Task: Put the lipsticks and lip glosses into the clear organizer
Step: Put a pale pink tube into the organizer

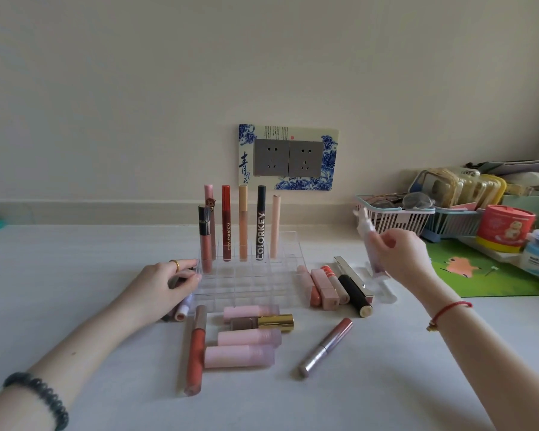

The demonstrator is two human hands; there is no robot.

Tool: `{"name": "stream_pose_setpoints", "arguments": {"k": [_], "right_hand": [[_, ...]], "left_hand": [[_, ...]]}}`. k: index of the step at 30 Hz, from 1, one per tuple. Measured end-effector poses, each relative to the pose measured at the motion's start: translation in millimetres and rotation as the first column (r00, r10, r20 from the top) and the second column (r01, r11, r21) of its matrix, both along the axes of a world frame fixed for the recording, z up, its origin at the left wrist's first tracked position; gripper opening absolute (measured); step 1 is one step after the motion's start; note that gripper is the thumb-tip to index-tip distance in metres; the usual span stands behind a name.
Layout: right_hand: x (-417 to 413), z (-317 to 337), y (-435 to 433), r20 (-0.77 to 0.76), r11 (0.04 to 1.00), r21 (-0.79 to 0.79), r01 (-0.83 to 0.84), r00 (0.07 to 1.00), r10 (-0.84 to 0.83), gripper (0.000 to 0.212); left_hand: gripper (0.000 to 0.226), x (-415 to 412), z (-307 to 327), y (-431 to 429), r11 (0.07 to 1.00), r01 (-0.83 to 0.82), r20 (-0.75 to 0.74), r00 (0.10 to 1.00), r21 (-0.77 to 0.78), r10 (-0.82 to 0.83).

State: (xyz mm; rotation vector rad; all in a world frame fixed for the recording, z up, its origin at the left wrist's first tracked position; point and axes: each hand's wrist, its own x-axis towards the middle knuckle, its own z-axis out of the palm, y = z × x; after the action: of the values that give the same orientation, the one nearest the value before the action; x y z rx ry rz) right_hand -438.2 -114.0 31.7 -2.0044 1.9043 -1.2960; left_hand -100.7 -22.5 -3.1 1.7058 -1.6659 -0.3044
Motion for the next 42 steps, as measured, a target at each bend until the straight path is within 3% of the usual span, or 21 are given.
{"name": "stream_pose_setpoints", "arguments": {"k": [3,5,9,14,17,23,29,42], "right_hand": [[5.0,10.0,6.6,0.311,0.989,-0.044,-0.144,0.938,0.151,0.039],[12.4,16.6,12.8,0.441,0.969,-0.064,-0.238,0.865,0.241,0.035],[31.5,26.0,21.6,0.557,0.920,-0.070,-0.386,0.750,0.357,0.024],[54.5,30.5,13.9,0.672,0.848,-0.055,-0.527,0.608,0.421,0.035],[66.7,34.5,4.8,0.653,0.843,-0.093,-0.530,0.606,0.454,0.032],[83.4,39.5,-13.5,0.500,0.858,-0.138,-0.496,0.712,0.492,0.028],[97.4,33.7,-23.3,0.405,0.849,-0.159,-0.504,0.751,0.522,0.025],[103.0,18.7,-30.0,0.399,0.857,-0.131,-0.498,0.765,0.505,0.022]], "left_hand": [[0.039,-1.1,1.6,1.0,1.000,0.002,-0.004,1.000,-0.004,-0.002],[0.041,-2.5,2.4,2.0,1.000,0.004,0.004,1.000,-0.013,-0.004],[0.041,-2.4,3.0,2.5,1.000,-0.004,0.011,1.000,-0.018,0.004],[0.041,-0.7,2.2,1.5,1.000,-0.011,0.029,1.000,-0.018,0.012],[0.039,0.8,0.5,0.1,1.000,-0.012,0.028,1.000,-0.024,0.013],[0.045,4.0,-1.1,-0.1,1.000,-0.008,0.004,1.000,-0.023,0.008],[0.041,5.8,-2.0,-1.0,0.999,0.009,0.019,1.000,-0.039,-0.008],[0.041,6.1,-2.2,-1.9,1.000,0.012,0.007,1.000,-0.011,-0.011]]}}
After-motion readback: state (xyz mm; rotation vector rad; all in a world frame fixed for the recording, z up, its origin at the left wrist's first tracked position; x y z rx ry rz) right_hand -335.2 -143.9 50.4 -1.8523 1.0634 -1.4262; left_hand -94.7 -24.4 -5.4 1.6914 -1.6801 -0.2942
